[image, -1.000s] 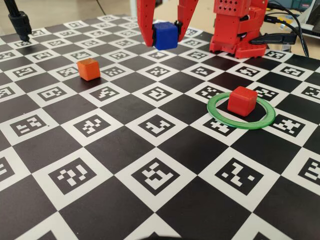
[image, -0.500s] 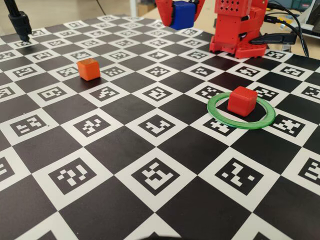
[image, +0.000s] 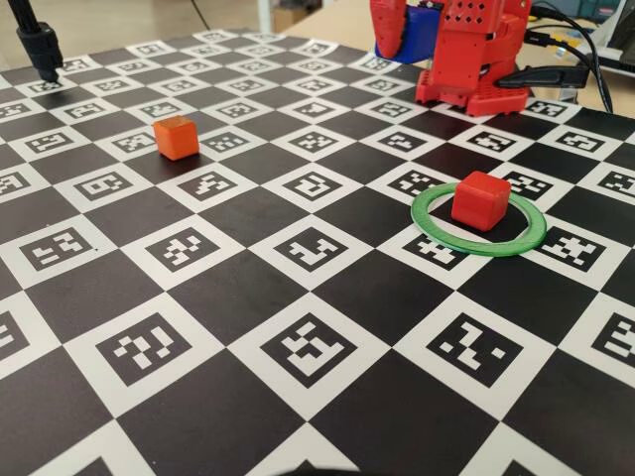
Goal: Grab the red cube then put it in the green circle then put the blue cube on top and finally the orange cube on top
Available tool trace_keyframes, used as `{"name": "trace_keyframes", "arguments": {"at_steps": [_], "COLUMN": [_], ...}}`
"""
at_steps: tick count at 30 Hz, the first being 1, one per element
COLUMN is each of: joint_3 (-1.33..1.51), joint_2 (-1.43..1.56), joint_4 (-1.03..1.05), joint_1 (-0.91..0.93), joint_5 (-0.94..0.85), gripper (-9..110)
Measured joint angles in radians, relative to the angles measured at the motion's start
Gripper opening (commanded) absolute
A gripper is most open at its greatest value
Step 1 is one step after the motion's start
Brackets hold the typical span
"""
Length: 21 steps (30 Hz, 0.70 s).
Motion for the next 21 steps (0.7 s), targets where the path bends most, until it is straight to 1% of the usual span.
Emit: {"name": "trace_keyframes", "arguments": {"at_steps": [6, 12, 21], "joint_3": [0.006, 0.078, 0.152], "joint_2": [0.000, 0.000, 0.000], "joint_4": [0.000, -0.046, -0.133], "joint_1": [-0.058, -0.114, -0.127], "joint_5": [0.029, 0.035, 0.038], "gripper": [11, 11, 11]}}
